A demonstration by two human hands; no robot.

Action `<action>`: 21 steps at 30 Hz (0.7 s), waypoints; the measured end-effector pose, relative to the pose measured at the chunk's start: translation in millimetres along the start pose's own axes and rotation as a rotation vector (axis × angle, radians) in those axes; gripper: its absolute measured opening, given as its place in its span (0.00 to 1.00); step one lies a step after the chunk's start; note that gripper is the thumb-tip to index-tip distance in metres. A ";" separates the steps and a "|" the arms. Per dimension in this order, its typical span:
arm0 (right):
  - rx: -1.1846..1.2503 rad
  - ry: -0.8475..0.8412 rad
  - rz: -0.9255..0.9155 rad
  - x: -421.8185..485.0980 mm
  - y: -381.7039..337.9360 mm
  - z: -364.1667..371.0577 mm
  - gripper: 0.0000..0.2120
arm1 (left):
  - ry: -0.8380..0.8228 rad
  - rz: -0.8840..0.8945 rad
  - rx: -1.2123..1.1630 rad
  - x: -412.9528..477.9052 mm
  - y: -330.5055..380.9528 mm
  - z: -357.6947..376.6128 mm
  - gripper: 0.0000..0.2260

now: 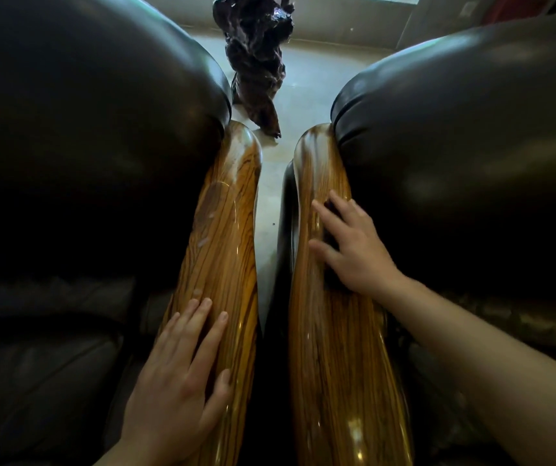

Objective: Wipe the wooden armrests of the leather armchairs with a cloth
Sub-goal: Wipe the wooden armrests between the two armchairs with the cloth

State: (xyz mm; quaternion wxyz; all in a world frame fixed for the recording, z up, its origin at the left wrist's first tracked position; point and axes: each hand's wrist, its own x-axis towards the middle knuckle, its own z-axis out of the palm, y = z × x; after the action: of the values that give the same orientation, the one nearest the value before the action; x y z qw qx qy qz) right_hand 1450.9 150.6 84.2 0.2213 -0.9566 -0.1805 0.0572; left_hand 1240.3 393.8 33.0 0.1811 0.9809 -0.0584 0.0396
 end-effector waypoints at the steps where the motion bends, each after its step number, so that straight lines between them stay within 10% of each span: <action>1: -0.142 0.000 -0.053 -6.3 -1.8 13.0 0.31 | 0.004 0.005 -0.001 0.3 0.1 -0.1 0.31; 12: -0.336 0.040 0.092 78.5 -13.0 20.5 0.31 | -0.005 -0.002 0.021 -0.4 0.3 2.1 0.32; 21: -0.446 -0.081 -0.525 -28.7 7.8 26.3 0.21 | -0.018 0.014 0.015 -0.5 -0.3 1.9 0.31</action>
State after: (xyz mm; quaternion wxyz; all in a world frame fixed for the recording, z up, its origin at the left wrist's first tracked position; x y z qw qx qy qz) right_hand 1421.7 144.0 58.1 0.0067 -0.8993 -0.4372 -0.0046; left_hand 1240.0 393.5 31.1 0.1728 0.9822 -0.0667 0.0327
